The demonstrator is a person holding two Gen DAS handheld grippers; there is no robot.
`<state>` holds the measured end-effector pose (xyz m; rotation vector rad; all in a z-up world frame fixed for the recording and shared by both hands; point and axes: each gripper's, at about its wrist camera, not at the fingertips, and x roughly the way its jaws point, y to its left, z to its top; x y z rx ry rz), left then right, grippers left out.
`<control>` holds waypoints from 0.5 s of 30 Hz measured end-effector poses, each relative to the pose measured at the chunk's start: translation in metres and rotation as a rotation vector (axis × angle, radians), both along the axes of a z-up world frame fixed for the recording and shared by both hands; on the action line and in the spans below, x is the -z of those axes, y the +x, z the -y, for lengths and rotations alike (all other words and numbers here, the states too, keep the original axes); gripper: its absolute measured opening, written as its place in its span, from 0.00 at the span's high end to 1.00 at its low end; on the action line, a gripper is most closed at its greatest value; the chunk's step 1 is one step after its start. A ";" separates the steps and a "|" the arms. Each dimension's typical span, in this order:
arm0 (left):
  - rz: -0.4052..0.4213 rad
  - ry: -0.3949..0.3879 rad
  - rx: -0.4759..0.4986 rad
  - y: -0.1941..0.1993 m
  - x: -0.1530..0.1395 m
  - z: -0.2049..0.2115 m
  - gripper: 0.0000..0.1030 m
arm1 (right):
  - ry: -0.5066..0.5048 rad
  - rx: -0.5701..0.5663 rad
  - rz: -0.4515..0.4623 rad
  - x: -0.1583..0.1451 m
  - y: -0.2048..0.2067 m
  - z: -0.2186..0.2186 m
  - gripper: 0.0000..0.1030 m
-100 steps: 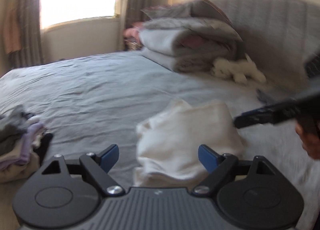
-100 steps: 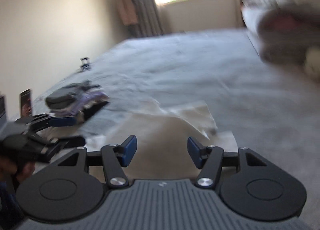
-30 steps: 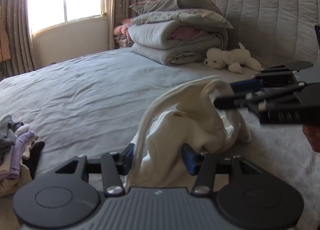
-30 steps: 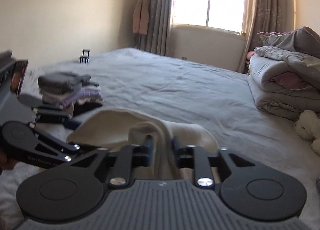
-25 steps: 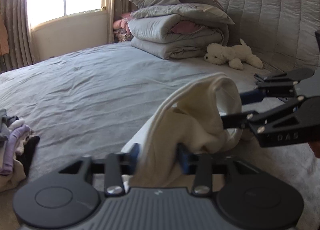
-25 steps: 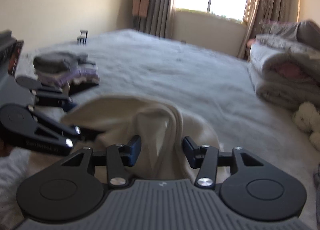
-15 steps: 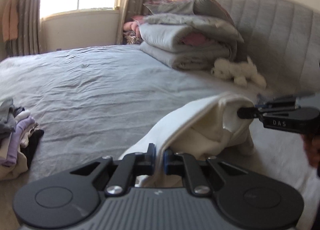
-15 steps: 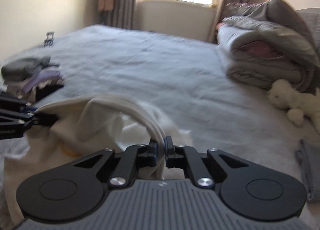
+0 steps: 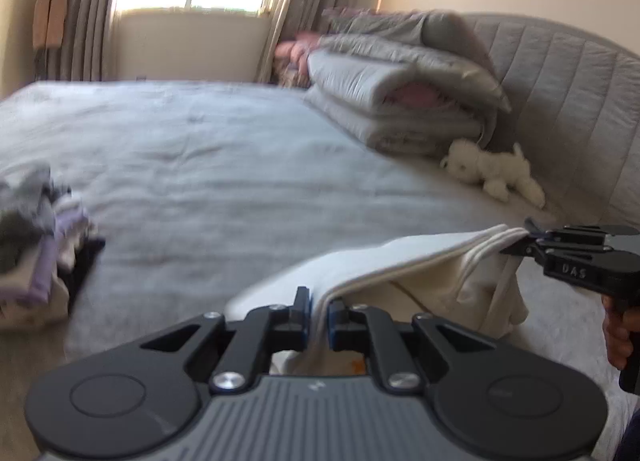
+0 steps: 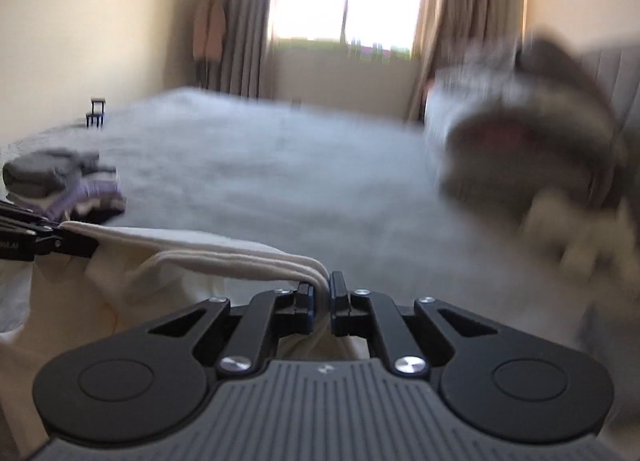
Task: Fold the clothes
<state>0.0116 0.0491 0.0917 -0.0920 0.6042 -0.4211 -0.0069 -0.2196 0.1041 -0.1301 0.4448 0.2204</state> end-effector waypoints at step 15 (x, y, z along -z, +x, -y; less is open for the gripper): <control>0.090 0.113 0.039 -0.007 -0.004 0.015 0.54 | 0.101 -0.042 -0.026 -0.008 -0.001 0.006 0.82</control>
